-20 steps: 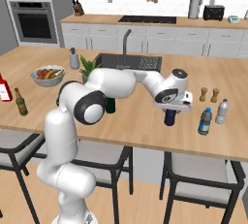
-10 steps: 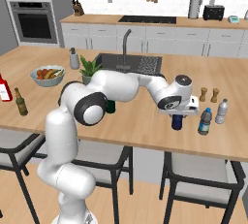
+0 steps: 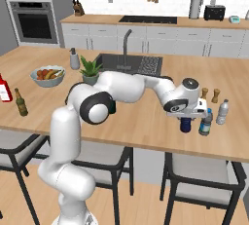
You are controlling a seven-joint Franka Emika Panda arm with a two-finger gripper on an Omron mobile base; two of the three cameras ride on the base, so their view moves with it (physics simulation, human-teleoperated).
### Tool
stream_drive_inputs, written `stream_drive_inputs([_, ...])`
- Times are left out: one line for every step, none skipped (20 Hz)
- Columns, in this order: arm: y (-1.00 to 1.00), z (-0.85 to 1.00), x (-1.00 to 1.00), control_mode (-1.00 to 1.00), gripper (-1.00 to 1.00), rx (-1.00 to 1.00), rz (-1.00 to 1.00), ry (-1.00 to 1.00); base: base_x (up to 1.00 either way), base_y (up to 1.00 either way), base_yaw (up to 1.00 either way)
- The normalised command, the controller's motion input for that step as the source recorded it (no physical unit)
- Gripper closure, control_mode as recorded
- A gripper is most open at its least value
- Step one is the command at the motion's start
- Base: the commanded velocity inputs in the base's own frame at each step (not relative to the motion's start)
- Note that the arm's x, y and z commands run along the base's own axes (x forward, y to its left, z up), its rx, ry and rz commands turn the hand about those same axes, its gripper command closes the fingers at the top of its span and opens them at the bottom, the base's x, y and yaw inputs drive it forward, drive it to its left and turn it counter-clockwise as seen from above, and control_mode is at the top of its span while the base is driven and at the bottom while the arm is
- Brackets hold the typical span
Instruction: Move the plastic bottles in the middle to the plastics group, and the glass bottles in the middle to the glass group.
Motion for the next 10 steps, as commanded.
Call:
stream_drive_inputs([-0.21,-0.04,0.00,-1.00,1.00,0.00,0.00,0.00,0.00,0.00,0.00])
stream_drive_inputs([-0.16,-0.04,-0.01,-1.00,1.00,0.00,0.00,0.00,0.00,0.00,0.00])
stream_drive_inputs([-0.09,-0.04,-0.01,-1.00,1.00,0.00,0.00,0.00,0.00,0.00,0.00])
stream_drive_inputs([-0.06,-0.04,0.00,-1.00,1.00,0.00,0.00,0.00,0.00,0.00,0.00])
stream_drive_inputs([-0.06,-0.06,0.00,-1.00,1.00,0.00,0.00,0.00,0.00,0.00,0.00])
stream_drive_inputs([-0.06,-0.09,0.00,-1.00,1.00,0.00,0.00,0.00,0.00,0.00,0.00])
stream_drive_inputs([-0.04,-0.14,0.00,-1.00,1.00,0.00,0.00,0.00,0.00,0.00,0.00])
stream_drive_inputs([-0.04,-0.18,-0.01,-1.00,1.00,0.00,0.00,0.00,0.00,0.00,0.00])
stream_drive_inputs([-0.01,-0.26,-0.01,-1.00,1.00,0.00,0.00,0.00,0.00,0.00,0.00])
stream_drive_inputs([0.00,-0.35,0.00,-1.00,1.00,0.00,0.00,0.00,0.00,0.00,0.00])
